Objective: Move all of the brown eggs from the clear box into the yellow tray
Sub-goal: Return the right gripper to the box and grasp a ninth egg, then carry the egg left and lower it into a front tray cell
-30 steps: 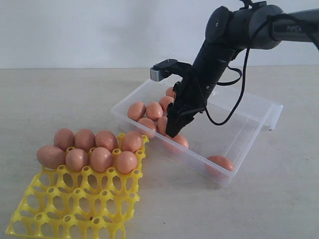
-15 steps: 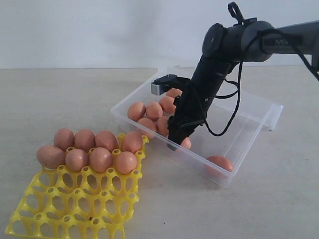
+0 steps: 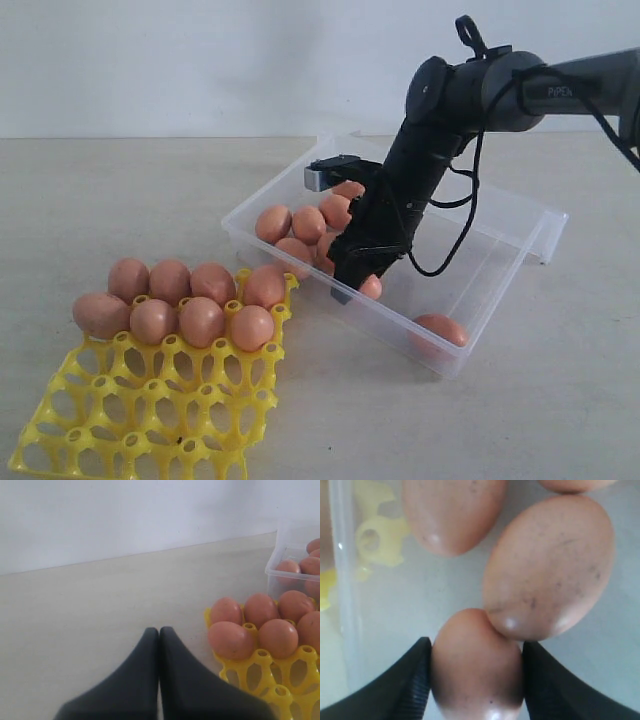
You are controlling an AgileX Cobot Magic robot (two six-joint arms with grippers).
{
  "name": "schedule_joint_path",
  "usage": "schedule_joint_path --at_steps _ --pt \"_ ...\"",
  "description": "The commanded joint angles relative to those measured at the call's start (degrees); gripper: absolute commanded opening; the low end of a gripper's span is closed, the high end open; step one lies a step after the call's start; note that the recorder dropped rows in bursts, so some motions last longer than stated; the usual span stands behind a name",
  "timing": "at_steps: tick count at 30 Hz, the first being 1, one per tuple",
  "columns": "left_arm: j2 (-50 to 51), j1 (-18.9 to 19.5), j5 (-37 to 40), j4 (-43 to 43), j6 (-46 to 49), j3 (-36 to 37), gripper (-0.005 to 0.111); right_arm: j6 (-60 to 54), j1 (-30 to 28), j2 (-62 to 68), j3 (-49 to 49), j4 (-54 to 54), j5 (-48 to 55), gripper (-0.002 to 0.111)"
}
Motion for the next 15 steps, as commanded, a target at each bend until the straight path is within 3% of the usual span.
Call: schedule_joint_path --at_steps 1,4,7,11,15 --pt "-0.10 -0.35 -0.47 0.05 0.26 0.18 -0.004 15.89 -0.10 -4.70 0.51 -8.40 -3.29 0.000" --pt "-0.10 -0.35 -0.47 0.05 0.26 0.18 -0.004 18.74 -0.10 -10.86 2.78 -7.03 -6.99 0.000" --pt "-0.10 -0.35 -0.47 0.05 0.26 0.18 -0.004 22.93 -0.10 -19.56 14.74 -5.84 -17.04 0.000" --pt "-0.10 -0.35 -0.47 0.05 0.26 0.18 -0.004 27.22 2.61 -33.14 35.60 -0.14 -38.40 0.000" --pt "-0.10 -0.35 -0.47 0.05 0.26 0.18 -0.004 23.95 11.03 -42.30 47.01 4.00 -61.49 0.000"
